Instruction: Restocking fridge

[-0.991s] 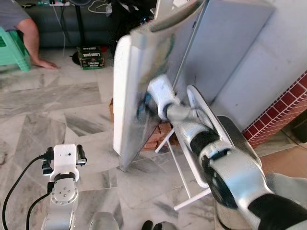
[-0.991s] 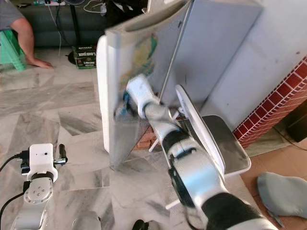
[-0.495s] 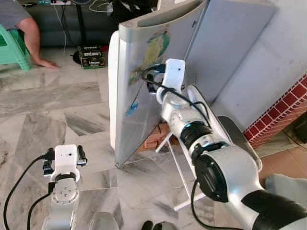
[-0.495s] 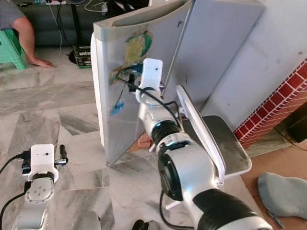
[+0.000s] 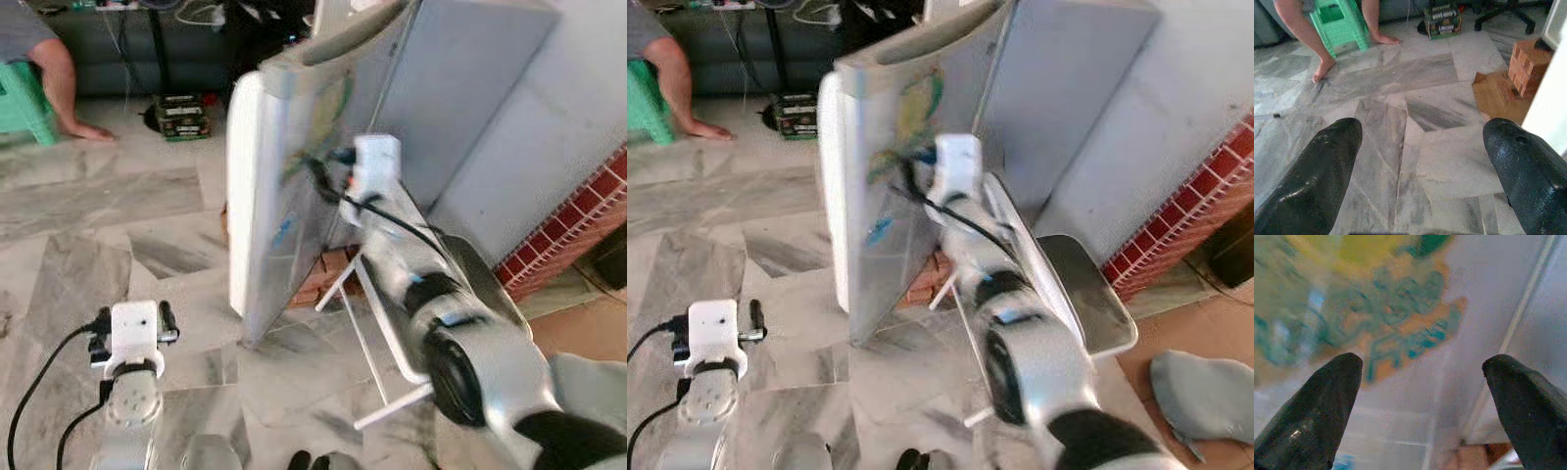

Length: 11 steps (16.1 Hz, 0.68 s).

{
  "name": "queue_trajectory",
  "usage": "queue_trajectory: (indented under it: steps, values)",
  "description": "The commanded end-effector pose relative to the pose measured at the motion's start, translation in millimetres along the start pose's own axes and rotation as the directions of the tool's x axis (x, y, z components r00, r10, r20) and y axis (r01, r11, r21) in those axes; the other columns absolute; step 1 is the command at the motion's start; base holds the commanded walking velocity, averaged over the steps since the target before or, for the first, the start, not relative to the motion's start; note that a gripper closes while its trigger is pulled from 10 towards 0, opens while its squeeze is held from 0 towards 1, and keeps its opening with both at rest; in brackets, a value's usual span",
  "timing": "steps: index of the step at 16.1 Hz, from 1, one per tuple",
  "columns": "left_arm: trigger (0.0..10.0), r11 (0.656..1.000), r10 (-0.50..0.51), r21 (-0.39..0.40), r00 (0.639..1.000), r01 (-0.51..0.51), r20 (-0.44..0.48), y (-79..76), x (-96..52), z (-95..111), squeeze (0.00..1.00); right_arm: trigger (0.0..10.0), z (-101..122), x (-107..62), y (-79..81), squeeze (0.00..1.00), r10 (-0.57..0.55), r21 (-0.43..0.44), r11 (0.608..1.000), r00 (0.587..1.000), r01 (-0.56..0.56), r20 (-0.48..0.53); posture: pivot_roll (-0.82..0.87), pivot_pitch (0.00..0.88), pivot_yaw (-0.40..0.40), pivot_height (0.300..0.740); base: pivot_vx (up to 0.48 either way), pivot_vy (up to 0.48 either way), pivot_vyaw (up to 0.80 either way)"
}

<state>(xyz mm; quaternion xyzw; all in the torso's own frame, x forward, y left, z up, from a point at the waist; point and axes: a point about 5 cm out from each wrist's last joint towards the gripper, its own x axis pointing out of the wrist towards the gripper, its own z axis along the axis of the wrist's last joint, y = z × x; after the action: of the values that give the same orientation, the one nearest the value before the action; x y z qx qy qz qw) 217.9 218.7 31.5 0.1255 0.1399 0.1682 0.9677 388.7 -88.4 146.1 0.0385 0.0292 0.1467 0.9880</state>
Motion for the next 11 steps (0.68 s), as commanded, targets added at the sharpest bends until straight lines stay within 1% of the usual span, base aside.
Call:
queue_trajectory:
  steps: [1,2,3,4,5,7,8,9,11]
  values:
    - [10.0,1.0,-0.028,-0.01,1.0,0.028,0.0,-4.2,-0.3,1.6,0.0,10.0,3.7,-3.5,-9.1,0.0,0.009,-0.02,1.0,1.0,-0.009,0.026,0.24,0.033,-0.132,0.74,0.0,0.0,0.0]
    - [10.0,0.999,-0.046,-0.001,0.999,0.046,-0.001,-6.5,1.1,1.8,0.0,10.0,-1.7,-10.6,-19.8,0.0,0.0,-0.021,1.0,1.0,0.0,0.024,0.22,0.035,-0.12,0.74,0.0,0.0,0.0]
    - [10.0,0.998,-0.066,0.009,0.998,0.066,0.005,-8.3,3.4,3.2,0.0,10.0,-4.1,-20.8,-31.6,0.0,-0.015,-0.001,1.0,0.999,0.015,0.043,0.2,0.035,-0.093,0.74,0.0,0.0,0.0]
    - [10.0,0.997,-0.074,0.013,0.997,0.074,0.011,-8.4,4.3,4.4,0.0,10.0,-2.3,-25.9,-35.1,0.0,-0.008,0.0,1.0,0.998,0.008,0.069,0.19,0.036,-0.082,0.74,0.0,0.0,0.0]
    - [10.0,0.995,-0.095,0.013,0.995,0.095,0.025,-9.3,5.2,7.3,0.0,10.0,3.9,-35.6,-41.9,0.0,0.001,-0.008,1.0,0.993,0.0,0.116,0.18,0.035,-0.074,0.74,0.0,0.0,0.0]
    - [10.0,0.991,-0.131,0.0,0.991,0.131,0.022,-9.9,4.1,7.4,0.0,10.0,5.6,-49.9,-48.0,0.0,0.011,-0.013,1.0,0.99,-0.009,0.144,0.15,0.033,-0.049,0.74,0.0,0.0,0.0]
    - [10.0,0.988,-0.156,-0.016,0.988,0.156,0.013,-10.2,2.2,5.6,0.0,10.0,4.0,-68.2,-52.1,0.0,-0.002,-0.029,1.0,0.987,0.007,0.158,0.14,0.03,-0.036,0.74,0.0,0.0,0.0]
    - [10.0,0.985,-0.168,-0.042,0.986,0.168,0.002,-11.0,1.1,3.9,0.0,10.0,1.5,-80.8,-54.2,0.0,-0.036,-0.021,0.999,0.985,0.04,0.167,0.13,0.027,-0.031,0.74,0.0,0.0,0.0]
    - [10.0,0.986,-0.161,-0.038,0.987,0.161,0.003,-10.5,-0.3,2.3,0.0,10.0,-3.7,-97.8,-55.0,0.0,-0.138,0.013,0.99,0.973,0.138,0.185,0.11,0.018,-0.014,0.74,0.0,0.0,0.0]
